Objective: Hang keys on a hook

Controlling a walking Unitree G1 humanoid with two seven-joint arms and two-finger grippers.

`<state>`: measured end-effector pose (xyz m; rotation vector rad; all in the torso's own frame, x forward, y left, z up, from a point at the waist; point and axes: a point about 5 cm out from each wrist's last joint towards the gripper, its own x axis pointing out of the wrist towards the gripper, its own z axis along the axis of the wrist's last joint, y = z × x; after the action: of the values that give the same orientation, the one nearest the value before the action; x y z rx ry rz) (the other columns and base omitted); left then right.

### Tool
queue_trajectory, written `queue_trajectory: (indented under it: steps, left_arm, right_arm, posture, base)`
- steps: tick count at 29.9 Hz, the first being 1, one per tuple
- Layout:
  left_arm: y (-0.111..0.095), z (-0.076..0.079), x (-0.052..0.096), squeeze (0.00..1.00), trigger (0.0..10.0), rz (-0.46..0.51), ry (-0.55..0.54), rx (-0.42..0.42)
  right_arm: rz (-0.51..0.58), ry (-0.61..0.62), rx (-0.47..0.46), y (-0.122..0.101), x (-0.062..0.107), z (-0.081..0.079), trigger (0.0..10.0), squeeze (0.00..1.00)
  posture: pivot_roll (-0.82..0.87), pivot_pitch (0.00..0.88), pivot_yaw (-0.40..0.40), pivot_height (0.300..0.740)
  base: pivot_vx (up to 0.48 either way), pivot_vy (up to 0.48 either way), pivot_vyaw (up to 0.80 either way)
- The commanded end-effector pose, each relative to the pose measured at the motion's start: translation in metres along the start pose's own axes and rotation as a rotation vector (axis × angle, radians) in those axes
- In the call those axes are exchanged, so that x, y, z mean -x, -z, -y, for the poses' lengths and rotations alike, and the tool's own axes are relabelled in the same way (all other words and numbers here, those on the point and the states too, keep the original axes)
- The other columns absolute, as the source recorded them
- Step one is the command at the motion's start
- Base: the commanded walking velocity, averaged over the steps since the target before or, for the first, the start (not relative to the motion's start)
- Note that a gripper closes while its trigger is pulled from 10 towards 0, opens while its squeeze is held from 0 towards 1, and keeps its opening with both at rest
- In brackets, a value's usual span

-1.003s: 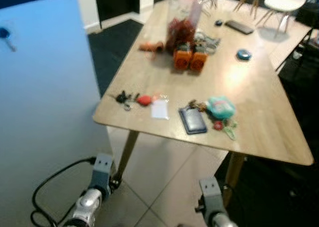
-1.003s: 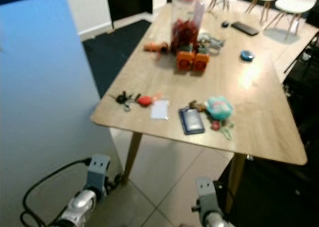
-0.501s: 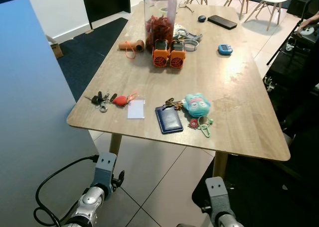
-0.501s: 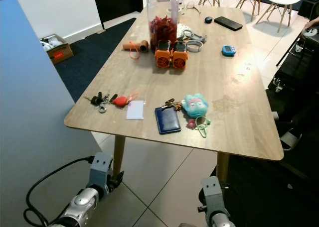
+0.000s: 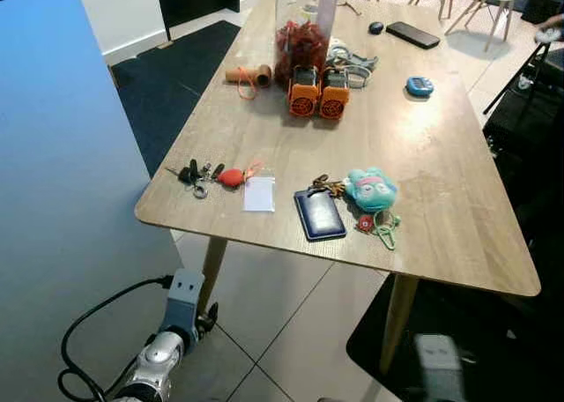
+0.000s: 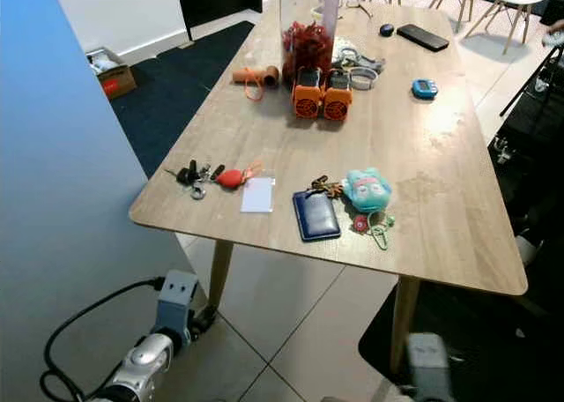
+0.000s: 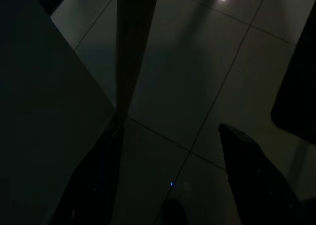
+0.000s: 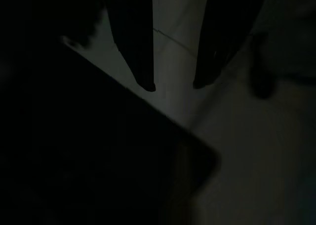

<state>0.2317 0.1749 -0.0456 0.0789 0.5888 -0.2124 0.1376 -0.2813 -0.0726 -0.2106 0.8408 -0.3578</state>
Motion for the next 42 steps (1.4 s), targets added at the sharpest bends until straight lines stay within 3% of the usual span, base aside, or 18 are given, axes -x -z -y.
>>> queue_trajectory:
  steps: [1,4,5,7,8,10,11,12,13,15,19,21,26,29,30,34,38,42]
  left_arm:
    - [0.008,0.0,0.003,0.0,10.0,-0.029,-0.003,0.0]
    - [0.008,-0.001,0.003,0.0,10.0,-0.03,-0.005,0.001]
    - [0.008,-0.001,0.003,0.0,10.0,-0.03,-0.005,0.001]
    - [0.008,-0.001,0.003,0.0,10.0,-0.029,-0.007,0.003]
    - [0.008,-0.001,0.003,0.0,10.0,-0.029,-0.007,0.003]
    - [0.008,-0.001,0.003,0.0,10.0,-0.029,-0.008,0.003]
    - [0.008,-0.001,0.003,0.0,10.0,-0.029,-0.008,0.003]
    - [0.008,-0.001,0.003,0.0,10.0,-0.029,-0.007,0.003]
    - [0.008,-0.001,0.003,0.0,10.0,-0.029,-0.007,0.003]
    - [0.007,-0.001,0.003,0.0,10.0,-0.028,-0.007,0.002]
    - [0.007,-0.001,0.002,0.0,10.0,-0.027,-0.007,0.003]
    - [0.007,-0.001,0.003,0.0,10.0,-0.027,-0.012,0.009]
    - [0.008,-0.001,0.003,0.0,10.0,-0.026,-0.015,0.014]
    - [0.008,0.001,0.003,0.0,10.0,-0.025,-0.016,0.019]
    - [0.008,0.001,0.003,0.0,10.0,-0.025,-0.016,0.019]
    - [0.009,0.002,0.003,0.0,10.0,-0.025,-0.017,0.023]
    - [0.009,0.002,0.003,0.0,10.0,-0.023,-0.019,0.026]
    - [0.009,0.001,0.003,0.0,10.0,-0.023,-0.021,0.027]
  right_arm:
    - [0.0,0.066,-0.04,0.004,0.002,0.016,10.0,0.0]
    - [0.051,0.191,-0.109,-0.004,0.002,0.054,10.0,0.0]
    - [0.051,0.191,-0.109,-0.004,0.002,0.054,10.0,0.0]
    - [0.125,0.328,-0.201,-0.018,0.004,0.09,10.0,0.0]
    - [0.125,0.328,-0.201,-0.018,0.004,0.09,10.0,0.0]
    - [0.27,0.462,-0.334,-0.048,0.008,0.129,10.0,0.0]
    - [0.27,0.462,-0.334,-0.048,0.008,0.129,10.0,0.0]
    - [0.407,0.517,-0.4,-0.079,0.011,0.151,10.0,0.0]
    - [0.407,0.517,-0.4,-0.079,0.011,0.151,10.0,0.0]
    - [0.558,0.526,-0.44,-0.118,0.015,0.164,10.0,0.0]
    - [0.639,0.512,-0.46,-0.138,0.017,0.167,10.0,0.0]
    - [0.851,0.376,-0.49,-0.205,0.024,0.157,10.0,0.0]
    - [0.876,0.205,-0.449,-0.236,0.02,0.132,10.0,0.0]
    - [0.891,-0.03,-0.252,-0.259,0.017,0.079,10.0,0.0]
    - [0.891,-0.03,-0.252,-0.259,0.017,0.079,10.0,0.0]
    - [0.875,-0.273,-0.084,-0.264,0.017,0.02,10.0,0.0]
    - [0.851,-0.385,0.018,-0.259,0.019,-0.009,10.0,0.0]
    - [0.843,-0.453,0.107,-0.254,0.022,-0.022,10.0,0.0]
  posture:
    - [0.06,0.052,-0.014,0.74]
    - [0.06,0.055,-0.011,0.74]
    - [0.06,0.055,-0.011,0.74]
    - [0.06,0.054,-0.011,0.74]
    - [0.06,0.054,-0.011,0.74]
    - [0.05,0.053,-0.008,0.74]
    - [0.05,0.053,-0.008,0.74]
    - [0.05,0.052,-0.008,0.74]
    - [0.05,0.052,-0.008,0.74]
    - [0.05,0.051,-0.009,0.74]
    - [0.05,0.051,-0.01,0.74]
    - [0.05,0.051,-0.018,0.74]
    - [0.05,0.052,-0.02,0.74]
    - [0.05,0.051,-0.024,0.74]
    - [0.05,0.051,-0.024,0.74]
    - [0.05,0.053,-0.027,0.74]
    - [0.05,0.053,-0.03,0.74]
    - [0.05,0.055,-0.03,0.74]
  base:
    - [0.0,0.0,0.0]
    - [0.0,0.0,0.0]
    - [0.0,0.0,0.0]
    - [0.0,0.0,0.0]
    - [0.0,0.0,0.0]
    - [0.0,0.0,0.0]
    - [0.0,0.0,0.0]
    - [0.0,0.0,0.0]
    - [0.0,0.0,0.0]
    - [0.0,0.0,0.0]
    - [0.0,0.0,0.0]
    - [0.0,0.0,0.0]
    - [0.0,0.0,0.0]
    - [0.0,0.0,0.0]
    - [0.0,0.0,0.0]
    - [0.0,0.0,0.0]
    - [0.0,0.0,0.0]
    - [0.0,0.0,0.0]
